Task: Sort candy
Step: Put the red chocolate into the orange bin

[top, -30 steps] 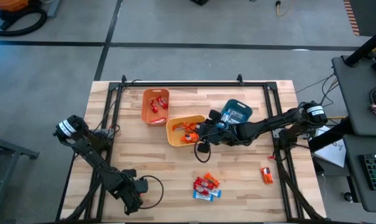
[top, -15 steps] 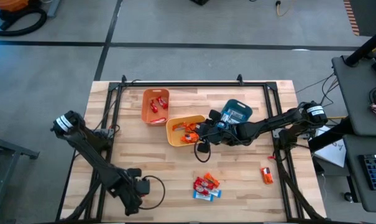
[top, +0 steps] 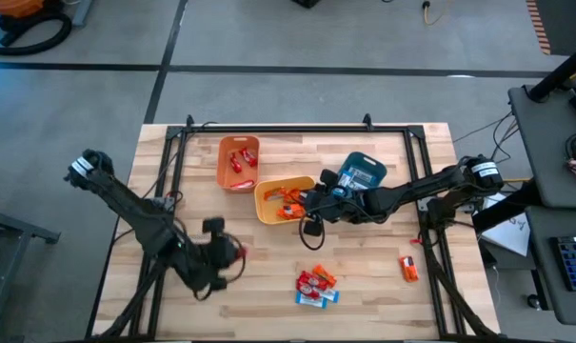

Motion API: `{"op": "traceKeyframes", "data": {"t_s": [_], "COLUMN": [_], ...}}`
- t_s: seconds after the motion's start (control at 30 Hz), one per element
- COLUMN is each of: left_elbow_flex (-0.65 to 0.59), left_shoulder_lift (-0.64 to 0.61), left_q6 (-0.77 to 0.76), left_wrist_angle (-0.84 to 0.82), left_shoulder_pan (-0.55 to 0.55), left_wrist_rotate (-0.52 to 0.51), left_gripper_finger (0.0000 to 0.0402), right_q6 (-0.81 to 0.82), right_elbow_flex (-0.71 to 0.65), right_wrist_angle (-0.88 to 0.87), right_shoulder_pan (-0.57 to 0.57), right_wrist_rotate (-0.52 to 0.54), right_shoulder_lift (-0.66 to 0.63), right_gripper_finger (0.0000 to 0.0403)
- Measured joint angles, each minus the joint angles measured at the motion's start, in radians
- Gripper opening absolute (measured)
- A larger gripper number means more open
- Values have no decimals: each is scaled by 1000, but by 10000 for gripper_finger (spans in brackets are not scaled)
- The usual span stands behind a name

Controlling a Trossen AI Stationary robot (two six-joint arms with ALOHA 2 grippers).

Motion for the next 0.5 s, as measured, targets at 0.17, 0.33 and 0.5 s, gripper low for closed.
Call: {"op": "traceKeyframes", "data": {"t_s": [0.17, 0.33, 0.5], "left_elbow_flex": [0, -1, -2], "left_shoulder_lift": [-76, -105, -97], "left_q6": [118, 236, 370], "left_wrist_angle": [-31, -54, -54], "left_shoulder_pan": [133, 335, 556], "left_wrist_rotate": [-199, -263, -256], "left_gripper_finger": [38, 38, 38], "right_q6": [1, 17, 66], "right_elbow_flex": [0, 0, 0], "right_wrist_angle": [-12, -19, -77], "right_shoulder_pan": [3, 4, 12], "right_wrist_rotate": [0, 1, -1], "right_shoulder_lift": [-12, -21, -37], "right_gripper_finger": [146, 146, 146]}}
